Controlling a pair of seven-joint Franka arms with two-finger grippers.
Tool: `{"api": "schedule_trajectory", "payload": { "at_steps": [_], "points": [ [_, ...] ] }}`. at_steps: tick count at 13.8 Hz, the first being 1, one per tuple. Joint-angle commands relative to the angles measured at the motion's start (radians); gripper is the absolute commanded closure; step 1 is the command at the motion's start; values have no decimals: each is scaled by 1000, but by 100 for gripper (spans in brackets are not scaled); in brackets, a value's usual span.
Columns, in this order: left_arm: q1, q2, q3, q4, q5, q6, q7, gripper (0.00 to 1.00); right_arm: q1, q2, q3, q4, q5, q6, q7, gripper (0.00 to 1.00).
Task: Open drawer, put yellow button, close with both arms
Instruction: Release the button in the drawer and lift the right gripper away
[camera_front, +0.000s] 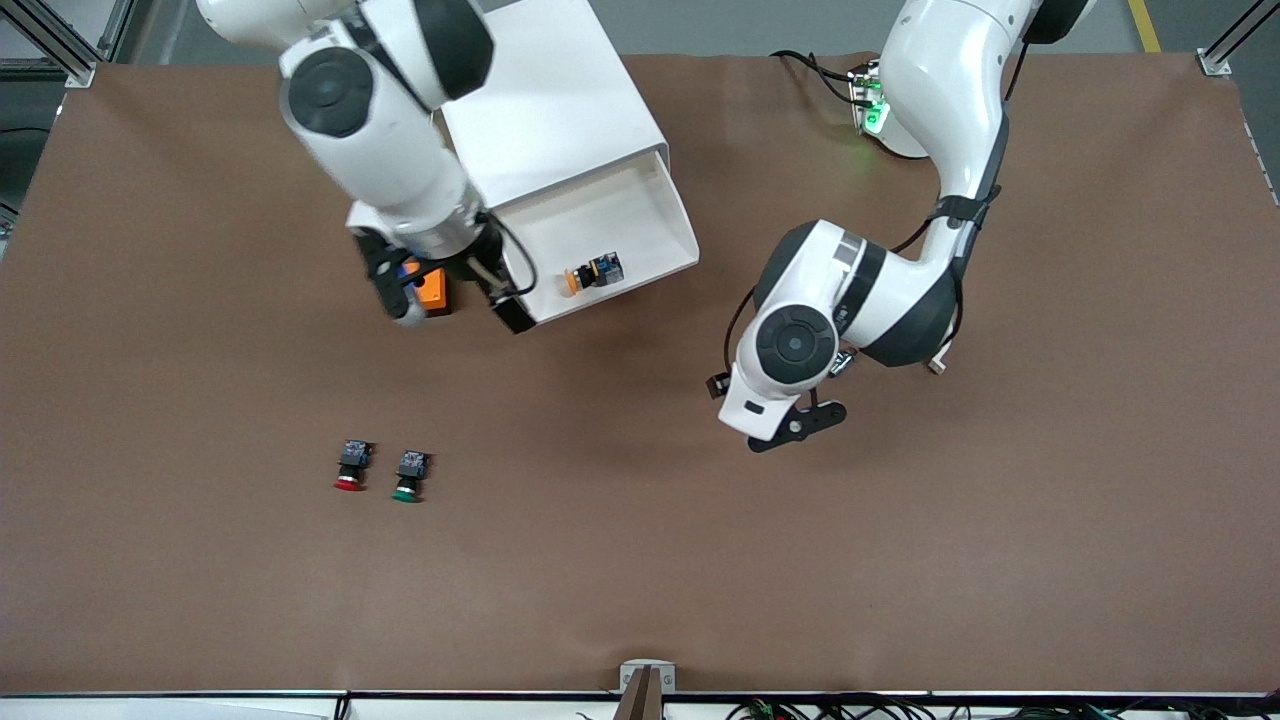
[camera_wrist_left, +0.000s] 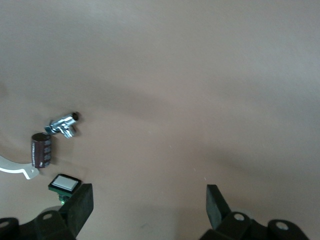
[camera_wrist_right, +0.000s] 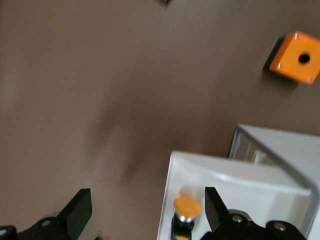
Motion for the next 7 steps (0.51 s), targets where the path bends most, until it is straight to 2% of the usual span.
{"api": "schedule_trajectory", "payload": {
  "at_steps": [1, 5, 7],
  "points": [
    [-11, -15, -49, -10, 15, 37, 8, 1, -108, 1, 17, 40, 18, -53, -171, 0],
    [-13, -40, -152, -10, 14, 56, -110, 1, -231, 4, 15, 83, 16, -165, -505, 0],
    [-14, -43, -192, -10, 14, 57, -157, 1, -303, -5, 14, 90, 1, -178, -648, 0]
  ]
}}
